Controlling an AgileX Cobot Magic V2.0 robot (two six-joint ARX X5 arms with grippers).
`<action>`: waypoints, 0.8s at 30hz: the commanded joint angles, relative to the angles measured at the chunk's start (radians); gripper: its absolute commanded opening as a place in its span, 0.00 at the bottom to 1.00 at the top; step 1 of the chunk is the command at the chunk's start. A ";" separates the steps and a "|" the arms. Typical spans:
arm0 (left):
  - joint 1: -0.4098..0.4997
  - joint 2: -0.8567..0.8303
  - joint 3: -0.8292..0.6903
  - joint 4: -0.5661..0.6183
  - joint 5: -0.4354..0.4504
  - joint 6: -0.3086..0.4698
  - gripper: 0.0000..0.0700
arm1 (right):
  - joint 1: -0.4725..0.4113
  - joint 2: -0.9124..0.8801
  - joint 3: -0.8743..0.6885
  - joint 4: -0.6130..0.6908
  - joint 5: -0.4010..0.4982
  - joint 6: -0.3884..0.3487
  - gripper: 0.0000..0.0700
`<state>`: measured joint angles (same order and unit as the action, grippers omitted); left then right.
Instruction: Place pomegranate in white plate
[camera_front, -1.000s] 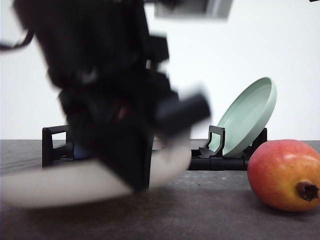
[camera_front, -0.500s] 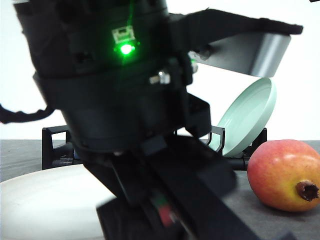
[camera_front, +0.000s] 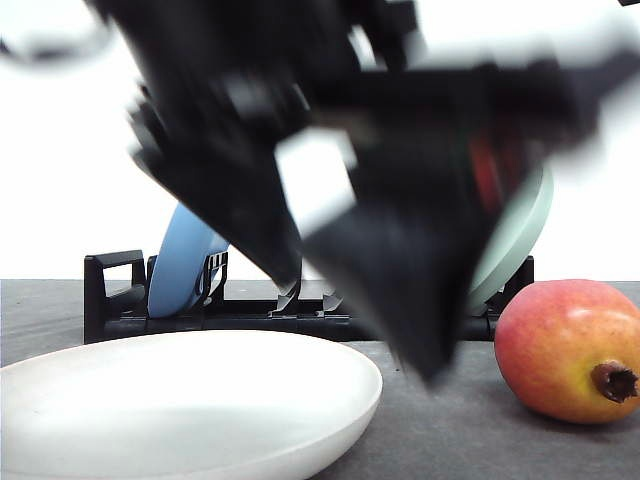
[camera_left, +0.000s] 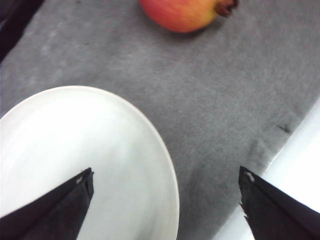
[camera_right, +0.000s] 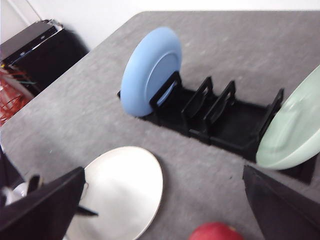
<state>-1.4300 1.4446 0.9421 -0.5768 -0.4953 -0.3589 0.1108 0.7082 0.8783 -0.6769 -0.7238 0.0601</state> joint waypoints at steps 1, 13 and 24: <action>-0.015 -0.035 0.016 -0.010 -0.005 -0.075 0.81 | 0.018 0.013 0.019 -0.008 0.007 0.020 0.92; -0.015 -0.424 0.016 -0.117 0.026 -0.133 0.79 | 0.164 0.239 0.019 -0.251 0.243 0.069 0.92; -0.015 -0.789 0.016 -0.153 0.032 -0.130 0.79 | 0.241 0.542 0.019 -0.202 0.374 0.117 1.00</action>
<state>-1.4300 0.6672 0.9423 -0.7254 -0.4658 -0.4870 0.3427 1.2226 0.8818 -0.8881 -0.3586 0.1637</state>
